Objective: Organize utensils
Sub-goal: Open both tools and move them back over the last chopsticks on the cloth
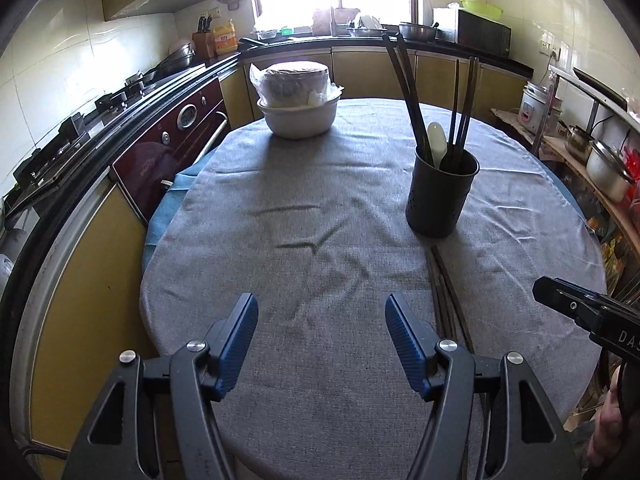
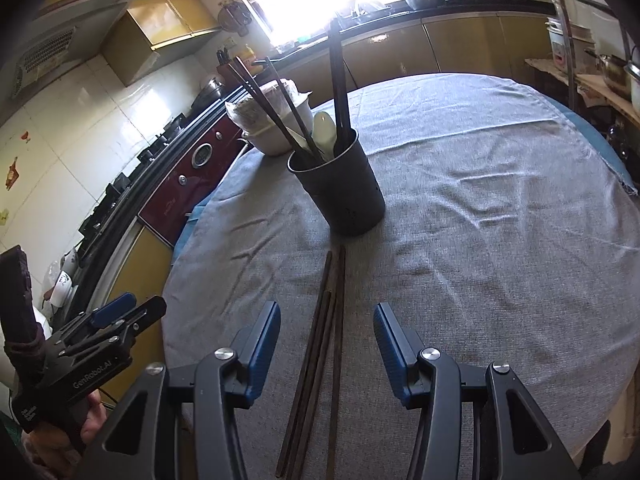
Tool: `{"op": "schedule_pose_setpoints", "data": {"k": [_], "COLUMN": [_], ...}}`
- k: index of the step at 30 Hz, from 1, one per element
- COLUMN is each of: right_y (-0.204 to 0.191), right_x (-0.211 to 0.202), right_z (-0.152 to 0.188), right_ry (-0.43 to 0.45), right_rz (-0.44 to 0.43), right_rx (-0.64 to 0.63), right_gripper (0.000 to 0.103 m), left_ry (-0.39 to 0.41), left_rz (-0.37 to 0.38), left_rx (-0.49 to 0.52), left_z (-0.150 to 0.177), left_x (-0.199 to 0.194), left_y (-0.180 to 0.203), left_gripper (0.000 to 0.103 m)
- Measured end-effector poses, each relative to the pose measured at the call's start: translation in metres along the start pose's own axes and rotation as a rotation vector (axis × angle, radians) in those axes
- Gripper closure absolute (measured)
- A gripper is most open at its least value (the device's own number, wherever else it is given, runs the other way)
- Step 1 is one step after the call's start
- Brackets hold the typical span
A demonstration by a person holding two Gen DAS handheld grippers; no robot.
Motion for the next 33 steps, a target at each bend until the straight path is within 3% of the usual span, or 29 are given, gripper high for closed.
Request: {"op": "schedule_pose_setpoints", "data": {"k": [28, 33], "right_y": [-0.001, 0.006], "right_x": [0.028, 0.032], "right_z": [0.009, 0.009], "right_ry": [-0.056, -0.063], "right_rz": [-0.011, 0.001], "right_rx": [0.014, 0.027], "right_gripper": [0.052, 0.052], "left_ry": [-0.062, -0.108], "left_rz": [-0.012, 0.048], "left_rx": [-0.005, -0.019], "left_z": [0.008, 0.008], "left_x": [0.025, 0.036], "left_y": [-0.008, -0.001], "left_gripper": [0.036, 0.036]}}
Point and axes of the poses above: each gripper's, at about its wrist camera, not at the fingertips, and x roughly the way its jaws point, y to its right, z to its underside, the point moved 7 cm from there along x, roughly the way its jaws point, and after that the axes turned 12 degrees about -x, right-handed, at the moved point
